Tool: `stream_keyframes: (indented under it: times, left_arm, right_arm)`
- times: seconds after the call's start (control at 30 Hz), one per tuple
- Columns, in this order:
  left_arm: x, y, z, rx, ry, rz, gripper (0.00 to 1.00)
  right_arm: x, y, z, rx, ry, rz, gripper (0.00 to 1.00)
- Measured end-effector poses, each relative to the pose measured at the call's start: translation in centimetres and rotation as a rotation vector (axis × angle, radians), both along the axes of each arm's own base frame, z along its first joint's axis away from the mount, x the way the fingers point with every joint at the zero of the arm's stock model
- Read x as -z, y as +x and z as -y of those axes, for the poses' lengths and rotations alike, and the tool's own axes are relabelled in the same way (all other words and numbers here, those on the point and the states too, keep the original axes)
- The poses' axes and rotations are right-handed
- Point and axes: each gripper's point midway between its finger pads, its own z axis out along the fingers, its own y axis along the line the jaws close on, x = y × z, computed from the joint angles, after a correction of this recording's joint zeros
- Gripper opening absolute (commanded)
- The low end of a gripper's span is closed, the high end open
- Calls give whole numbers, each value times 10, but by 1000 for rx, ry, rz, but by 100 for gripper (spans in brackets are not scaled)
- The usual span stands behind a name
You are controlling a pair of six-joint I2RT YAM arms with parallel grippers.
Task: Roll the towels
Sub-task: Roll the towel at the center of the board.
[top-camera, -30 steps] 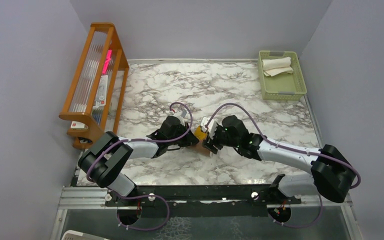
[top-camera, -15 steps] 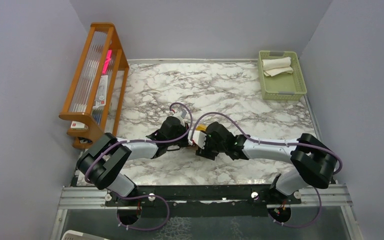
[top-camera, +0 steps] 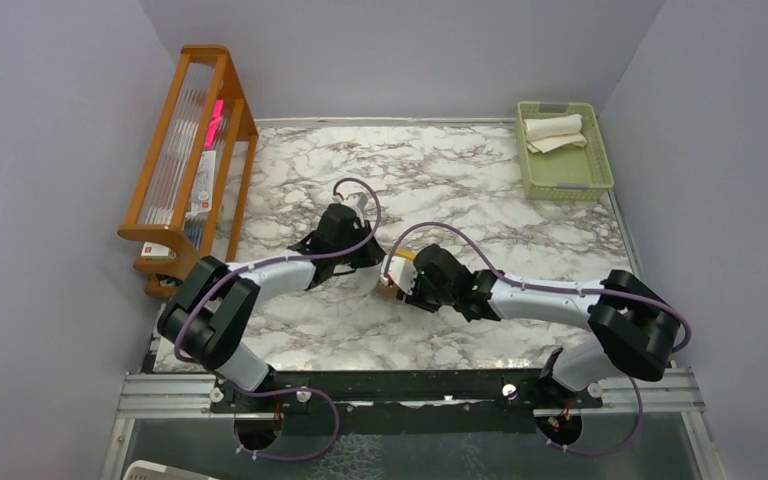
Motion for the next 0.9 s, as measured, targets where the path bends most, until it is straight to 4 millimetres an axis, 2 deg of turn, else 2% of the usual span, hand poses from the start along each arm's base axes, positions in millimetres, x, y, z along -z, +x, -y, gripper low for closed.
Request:
stream_keyframes:
  times: [0.1, 0.2, 0.37, 0.47, 0.53, 0.7, 0.9]
  left_arm:
    - [-1, 20, 0, 7, -10, 0, 11]
    - [6, 22, 15, 82, -51, -32, 6]
    - [22, -8, 50, 280, -116, -118, 6]
    - [25, -23, 62, 350, -137, -133, 6]
    - [26, -25, 65, 359, -140, -131, 5]
    - [40, -16, 47, 263, -115, -144, 5]
    - [40, -2, 13, 92, -55, -118, 5]
  right_arm:
    - [-3, -3, 4, -2, 7, 2, 32]
    - [-6, -4, 4, -5, 17, 6, 31]
    - [-6, -6, 4, -11, 20, 2, 31]
    - [-5, -7, 3, -18, 21, -6, 30]
    - [-5, -8, 4, -23, 17, -10, 30]
    - [-4, -10, 4, -32, 14, -13, 29]
    - [2, -15, -2, -76, 19, -42, 29]
